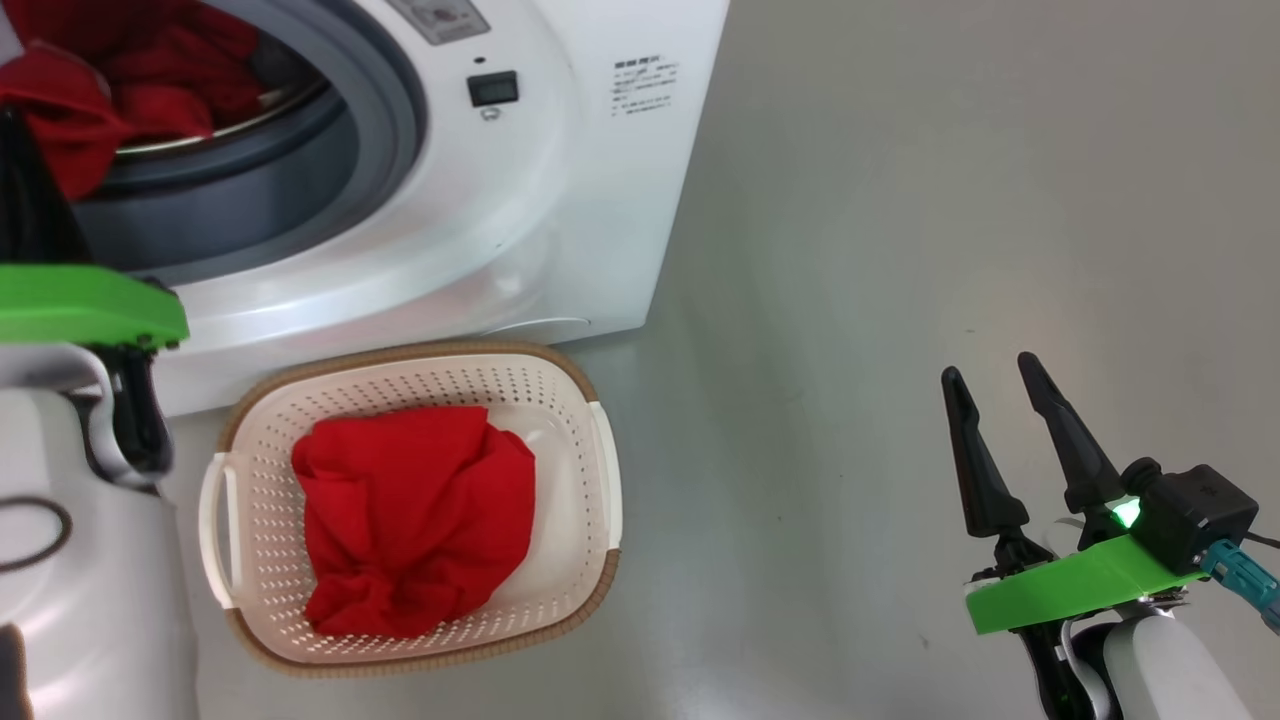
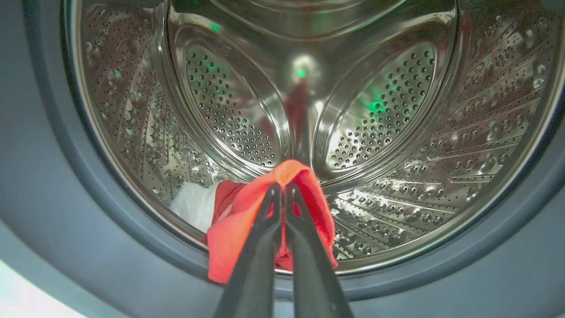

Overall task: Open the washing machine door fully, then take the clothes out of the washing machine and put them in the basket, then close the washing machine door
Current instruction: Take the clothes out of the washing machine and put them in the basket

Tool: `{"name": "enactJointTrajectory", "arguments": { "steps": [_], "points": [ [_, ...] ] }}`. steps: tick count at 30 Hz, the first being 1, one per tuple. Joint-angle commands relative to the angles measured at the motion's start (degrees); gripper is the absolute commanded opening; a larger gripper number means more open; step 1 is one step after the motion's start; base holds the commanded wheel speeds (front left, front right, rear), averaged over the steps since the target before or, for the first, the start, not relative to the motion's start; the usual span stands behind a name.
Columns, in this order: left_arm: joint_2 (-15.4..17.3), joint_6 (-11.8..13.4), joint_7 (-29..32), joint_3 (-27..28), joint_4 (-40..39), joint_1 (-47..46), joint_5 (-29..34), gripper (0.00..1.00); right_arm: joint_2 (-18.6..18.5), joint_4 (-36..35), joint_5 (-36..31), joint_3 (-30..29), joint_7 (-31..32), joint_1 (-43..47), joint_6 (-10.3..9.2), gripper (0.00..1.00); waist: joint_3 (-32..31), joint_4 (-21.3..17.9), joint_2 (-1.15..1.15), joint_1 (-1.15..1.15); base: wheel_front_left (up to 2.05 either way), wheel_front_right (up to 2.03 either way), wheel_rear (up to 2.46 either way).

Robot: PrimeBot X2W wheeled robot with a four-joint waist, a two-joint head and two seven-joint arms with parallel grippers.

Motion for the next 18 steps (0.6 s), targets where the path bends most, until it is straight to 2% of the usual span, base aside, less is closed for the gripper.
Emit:
{"name": "enactJointTrajectory", "arguments": {
  "steps": [1, 8, 18],
  "points": [
    [1.46, -0.86, -0.44, 1.82, -2.71, 2.22, -0.14, 0.00, -0.73, -1.16, -0.16, 0.95, -0.37, 0.97, 0.28, 1.00, -0.55, 0.58, 0.00, 0.00, 0.00, 0.00, 0.00],
    [-0.84, -3.49, -0.44, 5.12, -10.79, 7.57, -0.79, 0.00, -0.76, -1.29, -0.19, 0.36, -0.37, 1.24, 0.28, 1.00, -1.09, 1.46, 0.00, 0.00, 0.00, 0.00, 0.00],
    [-1.12, -4.45, -0.44, 2.69, -21.89, 15.96, -6.30, 0.00, -0.81, -1.56, -0.25, -0.24, -0.37, 1.43, 0.28, 1.00, -1.25, 2.07, 0.00, 0.00, 0.00, 0.00, 0.00]
  ]
}}
